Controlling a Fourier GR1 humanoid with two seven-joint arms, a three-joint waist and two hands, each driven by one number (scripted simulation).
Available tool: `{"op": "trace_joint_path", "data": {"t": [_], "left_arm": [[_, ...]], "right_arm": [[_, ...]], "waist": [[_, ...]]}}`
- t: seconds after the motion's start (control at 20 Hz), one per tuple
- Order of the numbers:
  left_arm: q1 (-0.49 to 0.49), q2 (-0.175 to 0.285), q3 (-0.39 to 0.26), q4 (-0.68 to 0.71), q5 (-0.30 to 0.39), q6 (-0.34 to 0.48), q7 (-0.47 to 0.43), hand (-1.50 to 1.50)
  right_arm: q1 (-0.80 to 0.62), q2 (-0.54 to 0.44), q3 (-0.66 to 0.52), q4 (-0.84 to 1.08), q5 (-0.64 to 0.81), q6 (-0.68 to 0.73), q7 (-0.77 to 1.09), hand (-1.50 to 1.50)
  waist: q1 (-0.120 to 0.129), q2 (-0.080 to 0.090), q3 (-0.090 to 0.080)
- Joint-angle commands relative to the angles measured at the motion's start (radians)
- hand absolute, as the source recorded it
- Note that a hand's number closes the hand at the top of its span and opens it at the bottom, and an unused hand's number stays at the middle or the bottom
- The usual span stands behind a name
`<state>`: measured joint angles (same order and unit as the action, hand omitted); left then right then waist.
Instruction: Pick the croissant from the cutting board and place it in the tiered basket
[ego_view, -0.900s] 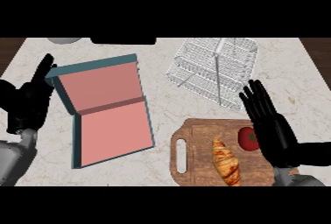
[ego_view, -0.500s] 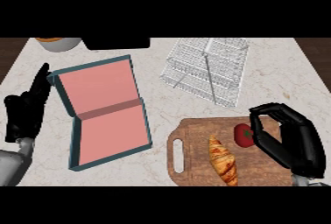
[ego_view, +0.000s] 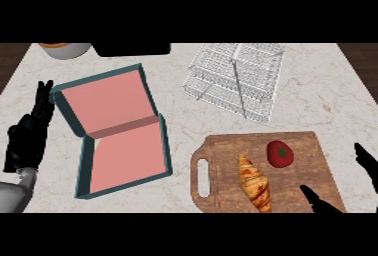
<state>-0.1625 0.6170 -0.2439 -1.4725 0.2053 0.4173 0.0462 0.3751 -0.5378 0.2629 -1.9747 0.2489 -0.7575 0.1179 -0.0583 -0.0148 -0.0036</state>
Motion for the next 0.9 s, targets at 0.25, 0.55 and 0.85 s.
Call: {"op": "trace_joint_path", "data": {"t": [0.25,0.55,0.85], "left_arm": [[0.002,-0.001,-0.013,-0.006,-0.006,-0.028,0.001,0.0],[-0.001,-0.018,-0.037,-0.019,-0.019,-0.039,0.012,0.0],[-0.081,-0.076,-0.059,0.05,-0.04,-0.044,0.023,0.0]], "right_arm": [[0.202,-0.277,0.079,-0.214,0.32,0.235,0.398,-1.5],[0.125,-0.301,0.116,-0.404,0.469,0.462,0.813,-1.5],[-0.137,-0.205,0.218,-0.391,0.486,0.667,1.145,-1.5]], "waist": [[0.043,0.023,-0.012],[0.085,0.023,-0.007],[0.093,0.031,-0.004]]}}
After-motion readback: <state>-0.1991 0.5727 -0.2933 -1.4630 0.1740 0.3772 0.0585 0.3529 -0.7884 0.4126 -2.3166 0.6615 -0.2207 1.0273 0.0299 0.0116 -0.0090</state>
